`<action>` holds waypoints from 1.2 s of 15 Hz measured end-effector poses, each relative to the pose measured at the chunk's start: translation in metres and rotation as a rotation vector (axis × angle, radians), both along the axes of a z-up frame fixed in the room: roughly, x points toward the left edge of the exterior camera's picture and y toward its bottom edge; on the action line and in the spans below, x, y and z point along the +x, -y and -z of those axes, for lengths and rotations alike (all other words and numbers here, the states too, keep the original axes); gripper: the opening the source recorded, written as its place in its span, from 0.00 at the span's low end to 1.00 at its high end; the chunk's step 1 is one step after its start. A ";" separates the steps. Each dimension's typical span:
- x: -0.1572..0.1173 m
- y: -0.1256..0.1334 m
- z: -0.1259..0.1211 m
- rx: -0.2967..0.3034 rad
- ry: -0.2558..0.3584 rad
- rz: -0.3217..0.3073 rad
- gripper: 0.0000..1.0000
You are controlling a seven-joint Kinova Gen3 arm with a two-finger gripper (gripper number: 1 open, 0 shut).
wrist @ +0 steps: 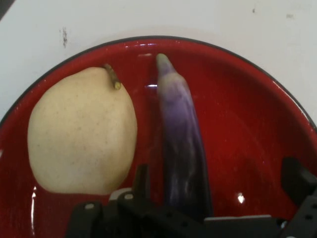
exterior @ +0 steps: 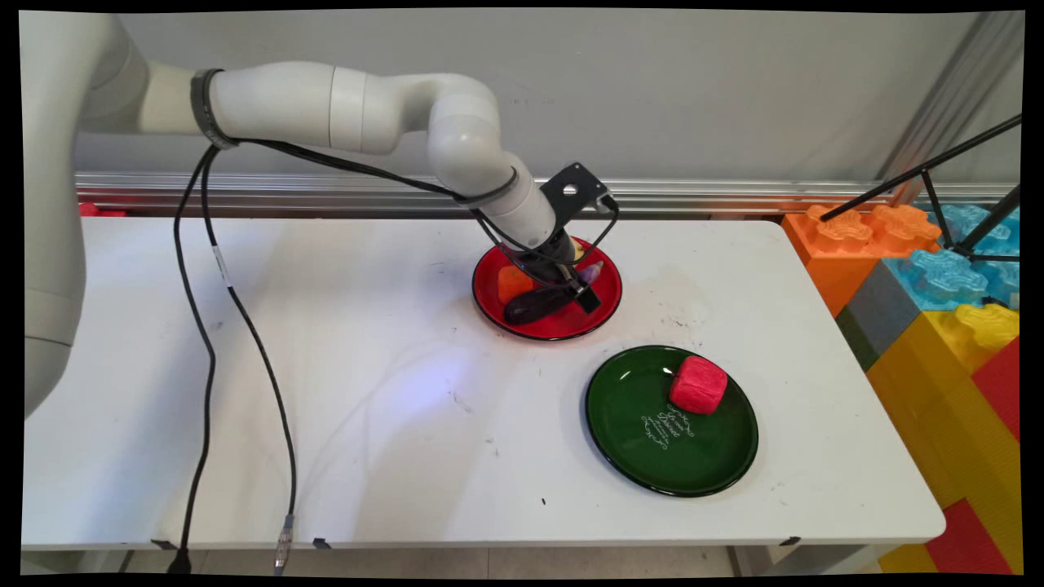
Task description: Pick up the eggplant from the red plate
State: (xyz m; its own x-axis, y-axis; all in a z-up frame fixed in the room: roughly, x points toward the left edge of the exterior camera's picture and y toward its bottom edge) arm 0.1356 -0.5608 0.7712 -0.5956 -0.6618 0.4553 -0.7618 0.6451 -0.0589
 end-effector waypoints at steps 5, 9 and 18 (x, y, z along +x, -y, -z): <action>0.001 0.001 0.008 -0.001 0.000 0.006 1.00; 0.002 0.002 0.011 -0.004 -0.002 0.009 1.00; 0.001 0.000 0.014 -0.005 0.003 0.017 0.00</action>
